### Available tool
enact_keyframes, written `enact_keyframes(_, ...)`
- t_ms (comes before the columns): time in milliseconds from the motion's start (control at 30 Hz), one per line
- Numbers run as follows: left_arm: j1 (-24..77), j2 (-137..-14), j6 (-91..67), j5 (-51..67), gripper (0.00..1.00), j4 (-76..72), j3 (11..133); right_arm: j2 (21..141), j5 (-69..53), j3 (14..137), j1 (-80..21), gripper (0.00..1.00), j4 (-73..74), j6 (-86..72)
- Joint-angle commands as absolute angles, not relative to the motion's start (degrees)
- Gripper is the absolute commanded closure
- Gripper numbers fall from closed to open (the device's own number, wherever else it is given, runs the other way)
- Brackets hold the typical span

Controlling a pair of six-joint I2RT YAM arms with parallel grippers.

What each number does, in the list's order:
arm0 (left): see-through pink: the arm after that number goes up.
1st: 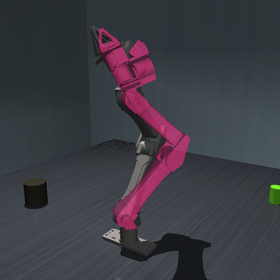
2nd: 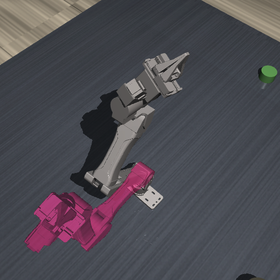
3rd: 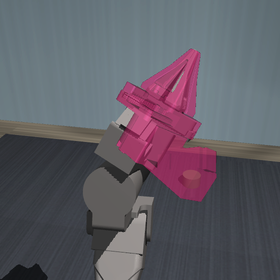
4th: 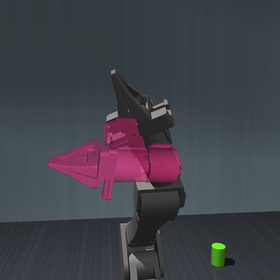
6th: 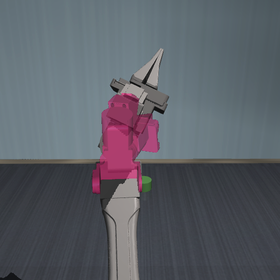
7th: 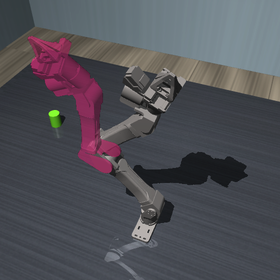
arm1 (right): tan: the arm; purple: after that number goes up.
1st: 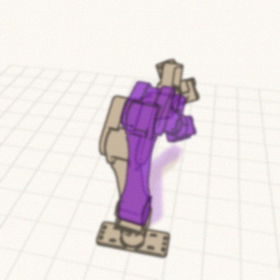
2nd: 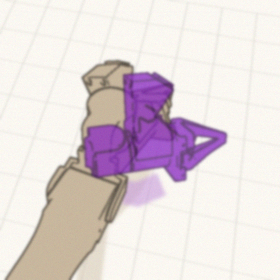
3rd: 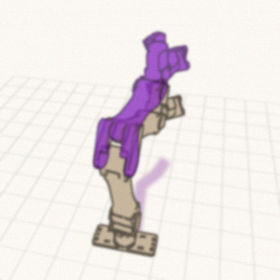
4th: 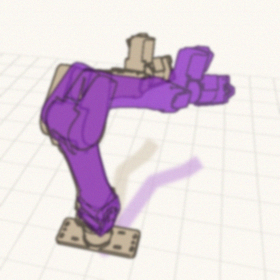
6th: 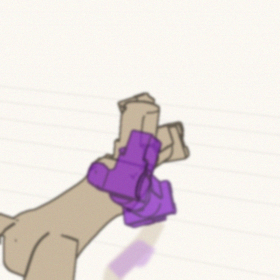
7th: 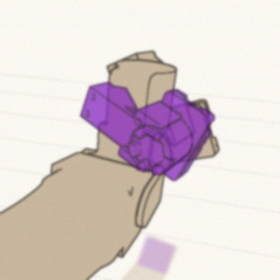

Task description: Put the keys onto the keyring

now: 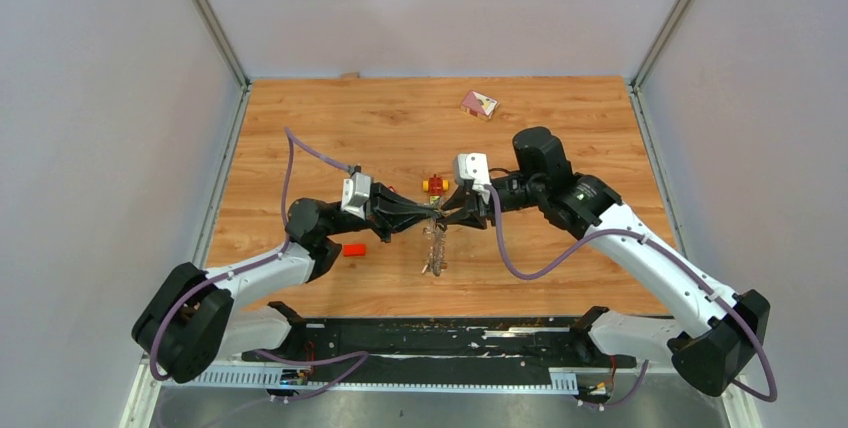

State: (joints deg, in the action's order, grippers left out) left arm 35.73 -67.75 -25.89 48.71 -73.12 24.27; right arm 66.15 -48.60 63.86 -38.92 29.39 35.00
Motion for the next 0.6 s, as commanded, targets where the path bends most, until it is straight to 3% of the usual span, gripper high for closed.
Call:
enact_keyframes(0, 36.12, -67.5, -25.87, 47.21, 1.0, -77.7, 24.37, 66.84, -51.12, 66.68, -38.78, 0.73, 26.74, 33.15)
enact_keyframes(300, 36.14, -67.26, -24.16, 46.51, 1.0, -76.72, 24.17, 66.94, -53.11, 66.63, -38.81, 0.74, 26.7, 32.7)
enact_keyframes(567, 36.12, -67.34, -23.59, 46.25, 1.0, -76.29, 24.18, 67.81, -53.78, 66.4, -38.77, 0.84, 25.37, 31.33)
